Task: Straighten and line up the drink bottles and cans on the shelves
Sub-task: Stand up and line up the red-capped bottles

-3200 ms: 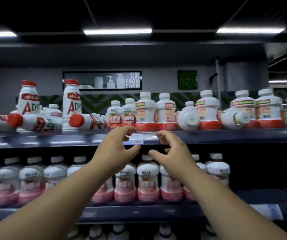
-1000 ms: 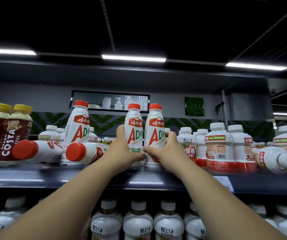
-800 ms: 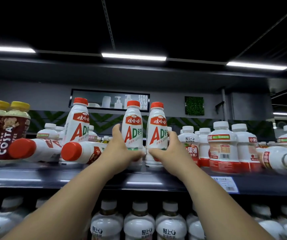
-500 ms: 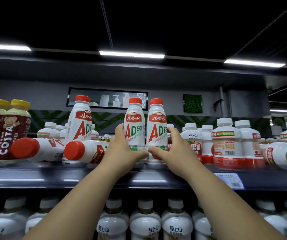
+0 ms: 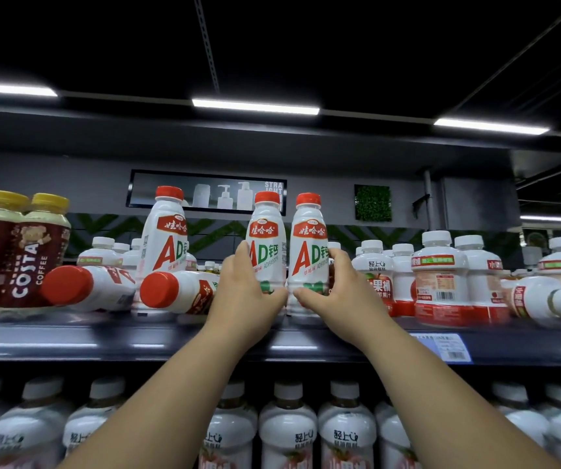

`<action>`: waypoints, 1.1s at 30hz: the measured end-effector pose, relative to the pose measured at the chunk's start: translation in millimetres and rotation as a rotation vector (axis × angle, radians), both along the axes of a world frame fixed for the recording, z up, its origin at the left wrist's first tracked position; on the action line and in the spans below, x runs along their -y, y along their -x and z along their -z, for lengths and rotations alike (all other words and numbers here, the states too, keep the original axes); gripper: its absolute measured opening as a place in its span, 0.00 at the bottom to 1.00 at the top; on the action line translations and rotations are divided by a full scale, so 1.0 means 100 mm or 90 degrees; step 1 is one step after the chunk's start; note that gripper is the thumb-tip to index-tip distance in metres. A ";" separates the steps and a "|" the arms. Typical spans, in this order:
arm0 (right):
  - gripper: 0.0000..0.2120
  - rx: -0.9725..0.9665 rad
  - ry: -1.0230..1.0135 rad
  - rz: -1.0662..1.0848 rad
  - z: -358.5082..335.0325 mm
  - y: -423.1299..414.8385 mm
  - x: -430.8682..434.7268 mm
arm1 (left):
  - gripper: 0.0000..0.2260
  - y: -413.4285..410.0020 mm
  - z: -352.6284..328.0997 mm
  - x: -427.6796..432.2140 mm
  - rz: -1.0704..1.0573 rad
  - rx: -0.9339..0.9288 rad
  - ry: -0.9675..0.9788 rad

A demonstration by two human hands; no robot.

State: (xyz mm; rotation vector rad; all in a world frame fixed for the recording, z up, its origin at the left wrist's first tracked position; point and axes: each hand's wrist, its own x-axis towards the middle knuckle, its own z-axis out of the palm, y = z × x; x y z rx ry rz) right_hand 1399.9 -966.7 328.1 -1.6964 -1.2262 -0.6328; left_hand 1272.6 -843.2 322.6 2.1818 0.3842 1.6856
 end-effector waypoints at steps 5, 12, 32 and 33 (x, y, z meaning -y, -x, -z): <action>0.41 0.040 -0.053 -0.002 0.01 -0.03 0.00 | 0.35 0.06 0.02 0.06 0.023 0.040 -0.008; 0.39 0.089 -0.071 -0.041 0.03 -0.07 0.00 | 0.32 0.14 0.10 0.20 -0.038 0.032 -0.064; 0.32 0.130 -0.092 -0.197 0.28 1.52 -0.82 | 0.25 1.78 0.29 -0.15 -0.136 0.007 -0.272; 0.32 0.126 -0.091 -0.175 0.30 1.53 -0.88 | 0.24 1.81 0.31 -0.20 -0.127 0.007 -0.280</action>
